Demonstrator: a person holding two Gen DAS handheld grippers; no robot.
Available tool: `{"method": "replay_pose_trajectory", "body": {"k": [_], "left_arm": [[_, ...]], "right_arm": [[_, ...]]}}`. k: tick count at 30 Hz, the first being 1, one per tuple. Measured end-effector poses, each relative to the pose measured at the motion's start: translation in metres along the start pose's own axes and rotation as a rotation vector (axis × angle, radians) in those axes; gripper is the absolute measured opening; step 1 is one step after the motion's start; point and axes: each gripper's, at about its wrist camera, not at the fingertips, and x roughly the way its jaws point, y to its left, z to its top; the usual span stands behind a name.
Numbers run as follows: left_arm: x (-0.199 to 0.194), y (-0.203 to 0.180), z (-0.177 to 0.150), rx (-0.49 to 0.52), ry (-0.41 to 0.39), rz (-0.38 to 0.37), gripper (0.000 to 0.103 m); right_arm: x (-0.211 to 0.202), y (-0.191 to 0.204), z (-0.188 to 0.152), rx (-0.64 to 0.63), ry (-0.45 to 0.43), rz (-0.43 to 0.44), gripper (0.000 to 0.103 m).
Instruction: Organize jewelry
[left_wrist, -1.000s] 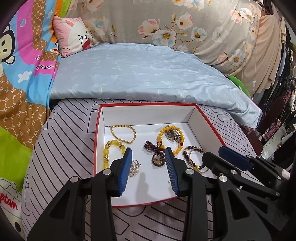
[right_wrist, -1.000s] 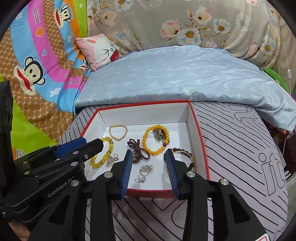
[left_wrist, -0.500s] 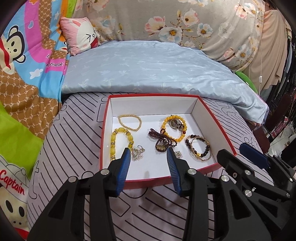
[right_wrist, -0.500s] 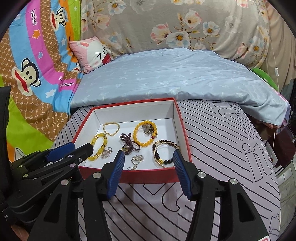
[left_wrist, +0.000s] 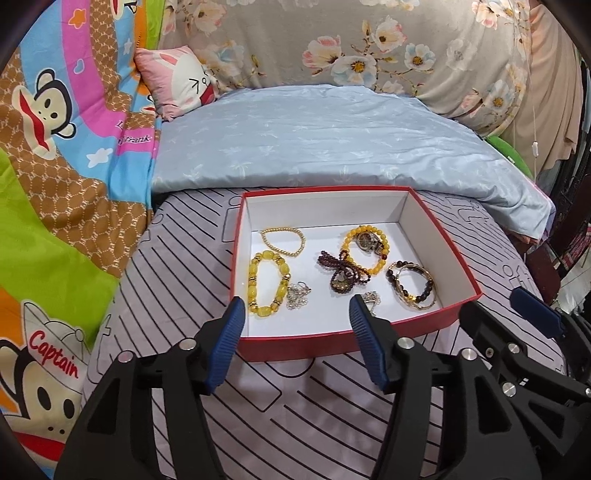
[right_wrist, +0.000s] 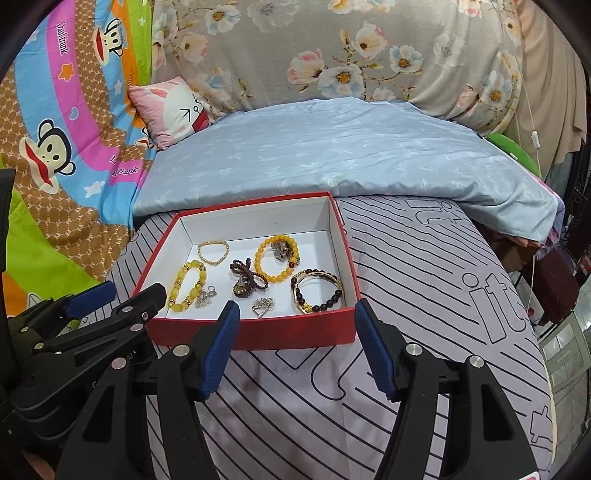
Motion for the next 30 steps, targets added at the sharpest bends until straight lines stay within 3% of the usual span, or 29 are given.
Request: {"method": "replay_pose_trajectory", "body": {"k": [23,30], "left_arm": [[-0.012,0.006,-0.006,-0.037,0.007,0.093,0.090],[-0.010,0.008,-0.008,-0.036,0.020,0.118,0.095]], "right_arm": [[-0.017,-0.005,-0.007,0.020,-0.008,-0.051,0.074],[-0.014,-0.006,-0.009,0.020,-0.002,-0.063,0.078]]}}
